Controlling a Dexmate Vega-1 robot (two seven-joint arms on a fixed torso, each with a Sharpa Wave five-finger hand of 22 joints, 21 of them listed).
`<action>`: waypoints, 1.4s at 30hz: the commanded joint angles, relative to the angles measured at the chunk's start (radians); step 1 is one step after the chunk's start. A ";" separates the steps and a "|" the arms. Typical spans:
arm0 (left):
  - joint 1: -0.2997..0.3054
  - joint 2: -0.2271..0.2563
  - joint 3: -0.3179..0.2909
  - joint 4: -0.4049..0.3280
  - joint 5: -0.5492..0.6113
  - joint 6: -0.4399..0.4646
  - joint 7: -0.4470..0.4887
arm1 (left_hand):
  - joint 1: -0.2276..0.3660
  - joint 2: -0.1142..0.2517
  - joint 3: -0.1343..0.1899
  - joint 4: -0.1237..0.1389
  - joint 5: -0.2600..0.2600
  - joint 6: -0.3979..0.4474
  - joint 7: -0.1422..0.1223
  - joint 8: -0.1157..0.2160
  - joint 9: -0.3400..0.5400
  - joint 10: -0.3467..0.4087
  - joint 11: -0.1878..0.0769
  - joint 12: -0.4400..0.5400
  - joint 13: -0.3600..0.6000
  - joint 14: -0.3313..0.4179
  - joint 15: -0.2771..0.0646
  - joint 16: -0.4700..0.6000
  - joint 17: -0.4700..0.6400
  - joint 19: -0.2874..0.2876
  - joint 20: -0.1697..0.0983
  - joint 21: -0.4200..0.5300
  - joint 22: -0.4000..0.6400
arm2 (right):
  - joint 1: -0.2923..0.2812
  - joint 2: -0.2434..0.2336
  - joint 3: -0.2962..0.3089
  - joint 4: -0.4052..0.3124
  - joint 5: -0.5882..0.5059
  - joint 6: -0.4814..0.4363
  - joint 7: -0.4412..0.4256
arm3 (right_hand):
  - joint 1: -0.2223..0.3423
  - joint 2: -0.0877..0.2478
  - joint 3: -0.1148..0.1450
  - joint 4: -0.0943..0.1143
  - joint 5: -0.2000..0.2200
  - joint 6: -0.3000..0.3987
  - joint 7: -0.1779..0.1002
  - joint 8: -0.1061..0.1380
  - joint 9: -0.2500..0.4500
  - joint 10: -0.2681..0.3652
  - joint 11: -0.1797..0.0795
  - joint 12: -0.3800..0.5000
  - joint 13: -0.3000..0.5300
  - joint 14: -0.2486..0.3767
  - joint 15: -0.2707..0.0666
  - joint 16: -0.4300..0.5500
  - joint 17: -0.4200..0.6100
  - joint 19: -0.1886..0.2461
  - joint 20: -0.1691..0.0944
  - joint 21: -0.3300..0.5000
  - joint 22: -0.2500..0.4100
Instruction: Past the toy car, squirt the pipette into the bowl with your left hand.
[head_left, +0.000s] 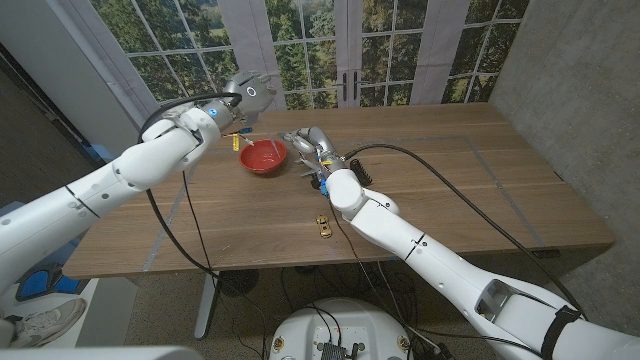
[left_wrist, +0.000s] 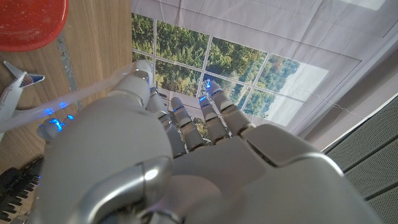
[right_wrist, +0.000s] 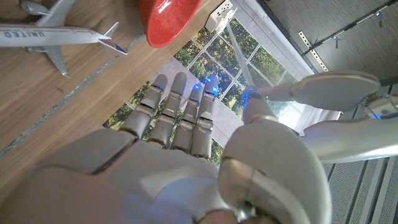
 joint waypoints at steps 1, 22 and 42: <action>0.002 0.000 0.002 -0.005 0.007 0.007 -0.001 | 0.007 0.002 -0.006 -0.001 0.007 0.001 -0.007 0.009 0.005 0.005 0.002 -0.001 0.002 0.009 -0.165 -0.002 0.003 -0.004 -0.013 0.001 0.003 | 0.012 0.020 -0.020 0.013 -0.001 -0.030 -0.012 | 0.018 0.000 -0.004 -0.006 -0.004 0.000 0.000 0.008 0.002 0.002 -0.005 0.008 0.010 -0.007 -0.074 0.012 0.013 -0.001 0.003 0.006 0.003; 0.016 0.004 -0.005 -0.010 0.001 0.014 0.002 | 0.008 0.003 -0.012 -0.001 0.007 0.002 -0.008 0.011 0.006 0.004 0.002 -0.001 0.002 0.007 -0.165 -0.003 0.003 -0.005 -0.012 0.000 0.003 | 0.025 0.048 -0.037 0.067 -0.007 0.002 -0.034 | 0.084 -0.008 -0.005 -0.015 -0.005 0.000 -0.009 0.009 0.001 -0.003 -0.016 0.024 0.041 -0.013 -0.084 0.044 0.064 0.005 -0.001 0.015 0.005; 0.025 0.000 -0.004 -0.012 -0.001 0.022 0.000 | 0.009 0.005 -0.017 -0.001 0.008 0.004 -0.006 0.013 0.006 0.003 0.002 -0.002 0.002 0.007 -0.164 -0.003 0.003 -0.005 -0.013 0.000 0.003 | 0.018 0.059 -0.041 0.086 -0.019 0.052 -0.047 | 0.158 -0.016 -0.004 -0.014 -0.002 0.076 -0.012 0.047 0.014 0.050 -0.043 0.071 0.085 0.017 -0.104 0.086 0.119 0.024 -0.014 0.036 0.009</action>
